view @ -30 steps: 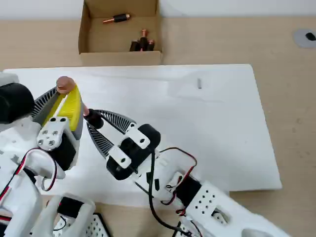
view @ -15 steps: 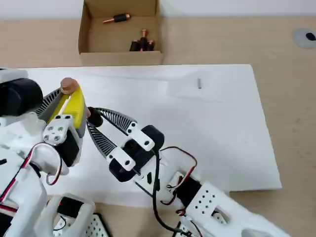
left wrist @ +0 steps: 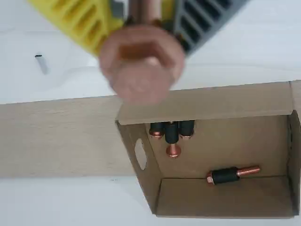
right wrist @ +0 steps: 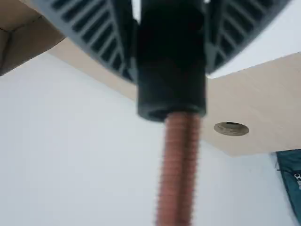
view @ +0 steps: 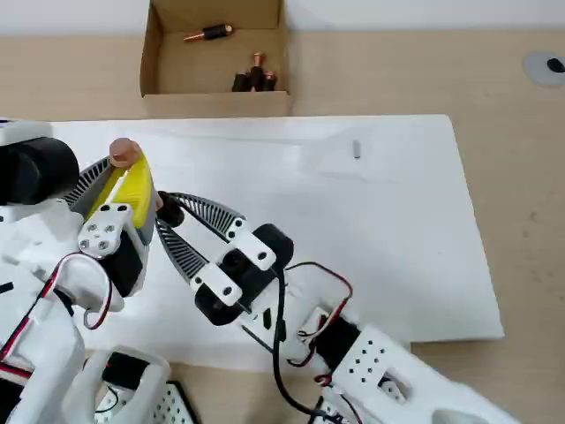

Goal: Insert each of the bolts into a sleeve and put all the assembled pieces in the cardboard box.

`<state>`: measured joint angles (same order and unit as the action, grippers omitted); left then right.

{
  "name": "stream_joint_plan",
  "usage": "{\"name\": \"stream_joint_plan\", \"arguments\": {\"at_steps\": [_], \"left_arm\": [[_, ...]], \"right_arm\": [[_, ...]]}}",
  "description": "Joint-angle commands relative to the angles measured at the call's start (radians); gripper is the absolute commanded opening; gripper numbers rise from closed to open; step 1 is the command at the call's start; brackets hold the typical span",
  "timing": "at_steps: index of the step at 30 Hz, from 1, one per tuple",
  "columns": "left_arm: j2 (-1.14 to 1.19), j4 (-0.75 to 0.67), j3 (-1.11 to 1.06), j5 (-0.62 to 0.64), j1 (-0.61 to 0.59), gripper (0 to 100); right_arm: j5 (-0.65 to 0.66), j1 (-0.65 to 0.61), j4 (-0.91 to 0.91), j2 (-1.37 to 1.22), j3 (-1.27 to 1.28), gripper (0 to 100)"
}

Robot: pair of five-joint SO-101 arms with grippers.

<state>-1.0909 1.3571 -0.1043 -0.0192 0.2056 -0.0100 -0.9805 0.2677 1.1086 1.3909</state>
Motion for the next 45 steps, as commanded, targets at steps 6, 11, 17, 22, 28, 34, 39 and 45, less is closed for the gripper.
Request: {"name": "stream_joint_plan", "arguments": {"at_steps": [6, 11, 17, 22, 28, 34, 39, 45], "left_arm": [[-0.007, -0.044, -0.049, 0.025, -0.012, 1], [-0.007, -0.051, -0.054, 0.048, -0.048, 1], [-0.007, -0.069, -0.054, 0.046, -0.077, 1], [-0.007, -0.071, -0.054, 0.048, -0.078, 1], [-0.007, -0.118, -0.086, 0.077, -0.078, 1], [-0.007, -0.12, -0.106, 0.104, -0.071, 1], [-0.007, -0.112, -0.106, 0.104, -0.069, 1], [-0.007, -0.097, -0.106, 0.106, -0.018, 1]], "right_arm": [[0.002, 0.013, 0.028, 0.03, -0.013, 0.9], [0.002, 0.013, 0.028, 0.03, -0.013, 0.9], [0.002, 0.013, 0.028, 0.03, -0.013, 0.9], [0.002, 0.012, 0.028, 0.03, -0.013, 0.9], [0.002, 0.012, 0.028, 0.03, -0.012, 0.9], [0.002, 0.012, 0.028, 0.03, -0.007, 0.9], [0.002, 0.012, 0.028, 0.03, -0.007, 0.9], [0.002, 0.012, 0.028, 0.03, -0.005, 0.9]]}}
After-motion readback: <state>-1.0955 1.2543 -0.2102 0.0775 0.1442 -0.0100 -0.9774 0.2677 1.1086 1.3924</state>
